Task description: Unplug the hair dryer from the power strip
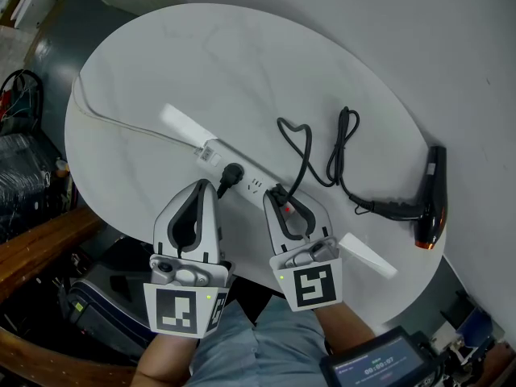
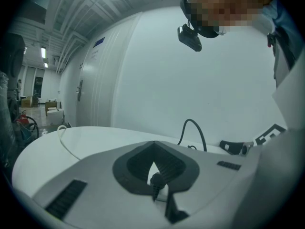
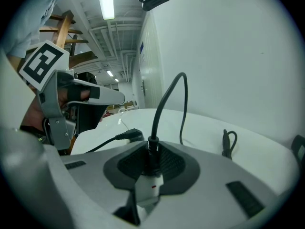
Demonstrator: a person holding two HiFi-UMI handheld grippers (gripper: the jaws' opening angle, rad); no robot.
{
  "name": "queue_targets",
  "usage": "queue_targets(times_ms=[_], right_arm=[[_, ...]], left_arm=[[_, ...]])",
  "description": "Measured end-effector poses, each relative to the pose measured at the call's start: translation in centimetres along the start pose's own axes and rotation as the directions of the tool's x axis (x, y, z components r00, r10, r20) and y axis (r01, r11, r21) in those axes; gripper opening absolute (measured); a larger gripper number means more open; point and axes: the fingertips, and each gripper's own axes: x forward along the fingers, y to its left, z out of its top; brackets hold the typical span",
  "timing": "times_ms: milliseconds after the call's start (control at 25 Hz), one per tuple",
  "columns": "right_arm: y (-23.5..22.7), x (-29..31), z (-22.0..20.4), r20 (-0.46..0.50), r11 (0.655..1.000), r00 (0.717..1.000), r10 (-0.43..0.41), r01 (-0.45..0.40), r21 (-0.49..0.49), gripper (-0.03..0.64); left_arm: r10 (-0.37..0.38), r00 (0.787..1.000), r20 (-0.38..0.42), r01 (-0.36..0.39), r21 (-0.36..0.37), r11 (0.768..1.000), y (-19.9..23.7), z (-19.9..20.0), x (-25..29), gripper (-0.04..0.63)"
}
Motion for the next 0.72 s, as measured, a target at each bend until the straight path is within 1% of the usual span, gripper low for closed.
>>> queue_targets(times_ms=[40,80,200,320,440,720], right_arm=[[-0.2,0.1,0.6,0.045,0.998,0.999,-0.025,0.022,0.057,0.059],[-0.2,0.1,0.9,0.064,0.996,0.997,-0.036,0.031,0.082,0.058],[-0.2,0.0,1.1,0.068,0.996,0.997,-0.035,0.029,0.089,0.058],[-0.3,-0.4,1.8,0.084,0.992,0.996,-0.027,0.016,0.126,0.058],[-0.3,-0.5,2.7,0.103,0.993,0.994,-0.02,0.007,0.119,0.058],[0.1,-0.7,3.4,0.113,0.995,0.993,-0.014,0.002,0.098,0.058]], left_arm=[[0.0,1.0,0.0,0.0,0.0,1.0,0.0,0.0,0.0,-0.003],[0.0,1.0,0.001,0.0,0.0,1.0,-0.1,0.0,0.1,-0.002],[0.001,1.0,0.005,-0.001,0.001,1.0,-0.2,0.2,0.1,-0.003],[0.002,1.0,0.009,-0.002,0.003,1.0,-0.2,0.2,0.0,-0.002],[0.004,1.0,0.016,-0.004,0.005,1.0,-0.2,0.5,-0.2,-0.002],[0.005,0.999,0.04,-0.006,0.012,1.0,-0.3,1.6,-0.7,-0.002]])
